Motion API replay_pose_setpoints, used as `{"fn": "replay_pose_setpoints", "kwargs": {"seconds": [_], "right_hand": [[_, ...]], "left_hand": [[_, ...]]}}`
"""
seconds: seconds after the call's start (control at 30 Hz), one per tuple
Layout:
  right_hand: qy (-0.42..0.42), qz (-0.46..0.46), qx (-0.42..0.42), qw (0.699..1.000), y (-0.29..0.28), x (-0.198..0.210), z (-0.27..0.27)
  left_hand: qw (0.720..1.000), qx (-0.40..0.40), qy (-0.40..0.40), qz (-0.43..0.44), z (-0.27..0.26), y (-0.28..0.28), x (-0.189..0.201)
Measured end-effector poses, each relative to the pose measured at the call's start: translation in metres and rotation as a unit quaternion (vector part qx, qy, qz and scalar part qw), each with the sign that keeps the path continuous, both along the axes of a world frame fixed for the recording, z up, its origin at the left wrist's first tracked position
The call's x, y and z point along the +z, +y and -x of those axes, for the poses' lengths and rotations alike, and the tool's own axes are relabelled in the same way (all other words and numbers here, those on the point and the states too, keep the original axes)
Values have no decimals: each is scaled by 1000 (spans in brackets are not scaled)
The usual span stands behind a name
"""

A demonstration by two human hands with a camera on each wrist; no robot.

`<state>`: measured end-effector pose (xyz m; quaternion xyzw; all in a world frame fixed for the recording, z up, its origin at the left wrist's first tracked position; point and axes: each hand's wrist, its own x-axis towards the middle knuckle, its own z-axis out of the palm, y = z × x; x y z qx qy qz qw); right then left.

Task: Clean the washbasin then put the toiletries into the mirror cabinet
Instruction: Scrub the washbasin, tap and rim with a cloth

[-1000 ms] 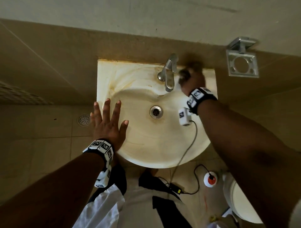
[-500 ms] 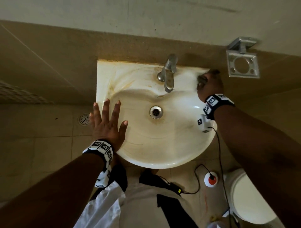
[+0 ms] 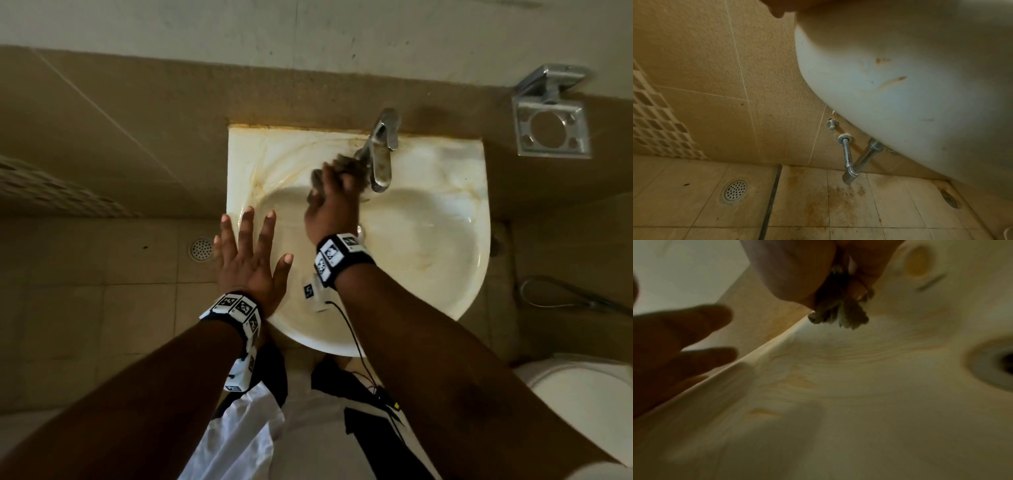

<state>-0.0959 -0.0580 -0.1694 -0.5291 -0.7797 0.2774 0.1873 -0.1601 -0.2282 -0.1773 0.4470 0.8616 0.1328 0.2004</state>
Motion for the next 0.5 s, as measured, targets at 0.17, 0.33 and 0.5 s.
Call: {"fn": "replay_pose_setpoints", "kwargs": {"seconds": [0.17,0.33,0.5], "right_hand": [[-52,36,288,955,-4,21,46],[-122,18,414,902,26,17,10],[-34,-26,189,981,20,1,7]], "left_hand": [[999,-14,-8,-37,2,-3,-2],[996,-14,-34,-78,4,-7,-4],[997,-15,-32,-62,4,-7,1]]}}
